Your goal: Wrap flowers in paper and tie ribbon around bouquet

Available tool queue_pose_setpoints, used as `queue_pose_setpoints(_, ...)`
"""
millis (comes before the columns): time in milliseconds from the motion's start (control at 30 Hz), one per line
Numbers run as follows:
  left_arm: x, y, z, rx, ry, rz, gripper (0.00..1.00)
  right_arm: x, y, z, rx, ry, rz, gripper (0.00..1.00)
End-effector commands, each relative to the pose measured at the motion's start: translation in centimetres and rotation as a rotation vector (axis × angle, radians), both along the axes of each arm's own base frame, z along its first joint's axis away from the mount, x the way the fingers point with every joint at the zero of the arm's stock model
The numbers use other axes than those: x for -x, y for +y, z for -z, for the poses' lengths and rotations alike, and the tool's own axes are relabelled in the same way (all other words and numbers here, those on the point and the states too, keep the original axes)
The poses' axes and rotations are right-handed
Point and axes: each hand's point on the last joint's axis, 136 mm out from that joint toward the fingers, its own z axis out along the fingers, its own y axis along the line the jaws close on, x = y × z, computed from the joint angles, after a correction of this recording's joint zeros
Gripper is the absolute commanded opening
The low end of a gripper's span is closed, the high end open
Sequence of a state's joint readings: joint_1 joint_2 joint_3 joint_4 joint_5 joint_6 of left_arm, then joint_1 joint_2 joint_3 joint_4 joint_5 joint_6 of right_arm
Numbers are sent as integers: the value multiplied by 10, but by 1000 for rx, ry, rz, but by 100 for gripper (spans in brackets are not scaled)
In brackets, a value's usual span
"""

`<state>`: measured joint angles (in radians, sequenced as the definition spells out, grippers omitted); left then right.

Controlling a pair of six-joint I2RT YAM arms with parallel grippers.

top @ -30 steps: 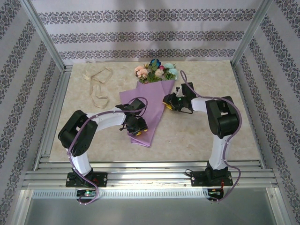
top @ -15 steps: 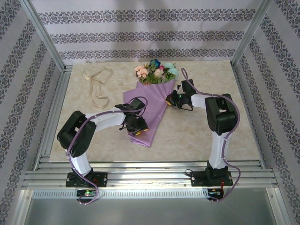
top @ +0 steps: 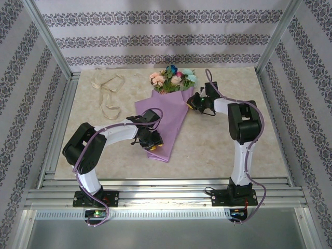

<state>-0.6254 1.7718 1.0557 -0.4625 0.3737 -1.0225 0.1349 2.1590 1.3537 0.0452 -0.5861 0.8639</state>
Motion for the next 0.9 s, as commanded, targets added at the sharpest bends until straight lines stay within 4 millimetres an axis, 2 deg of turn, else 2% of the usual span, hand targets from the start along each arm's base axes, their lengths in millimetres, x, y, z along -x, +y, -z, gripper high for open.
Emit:
queue_pose_setpoints(0,8,6,5,-9,24,20,33,-16,-14,-1,18,-16,57,0)
queue_pose_setpoints(33,9,7,5,-9,26,20,33,-20,-16,-4,18,-26,61,0)
queue_pose_setpoints(100,9,7,5,-10,25,21,33,-26,-18,-7,24,-35,66,27)
queue_pose_setpoints(167,10,7,6,-9,27,23,33,-34,-17,-7,20,-35,68,32)
queue_pose_setpoints(300,9,6,6,-4,29,27,33,-52,-17,-3,6,-34,78,27)
queue_pose_setpoints(333,9,6,6,-4,29,27,33,-56,-16,-2,1,-34,80,20)
queue_pose_setpoints(367,8,5,5,-3,26,28,33,-59,-16,-2,-3,-33,81,6)
queue_pose_setpoints(400,9,5,5,-3,28,30,33,-61,-17,-1,0,-30,86,0)
queue_pose_setpoints(533,6,6,-2,2,8,23,33,-62,-21,-4,9,-42,89,0)
queue_pose_setpoints(567,5,6,-5,6,-1,20,33,-61,-20,-7,9,-44,83,10)
queue_pose_setpoints(600,3,5,-7,16,-9,12,33,-59,-20,-11,11,-42,76,28)
queue_pose_setpoints(633,1,4,-9,29,-18,9,33,-52,-18,-15,11,-32,68,38)
queue_pose_setpoints(667,1,3,-10,40,-20,8,33,-46,-16,-19,12,-27,60,43)
queue_pose_setpoints(800,1,-2,-1,72,-4,4,33,4,1,-28,-7,39,22,49)
queue_pose_setpoints(867,0,-3,2,81,-6,0,33,37,18,-28,-34,77,-10,49)
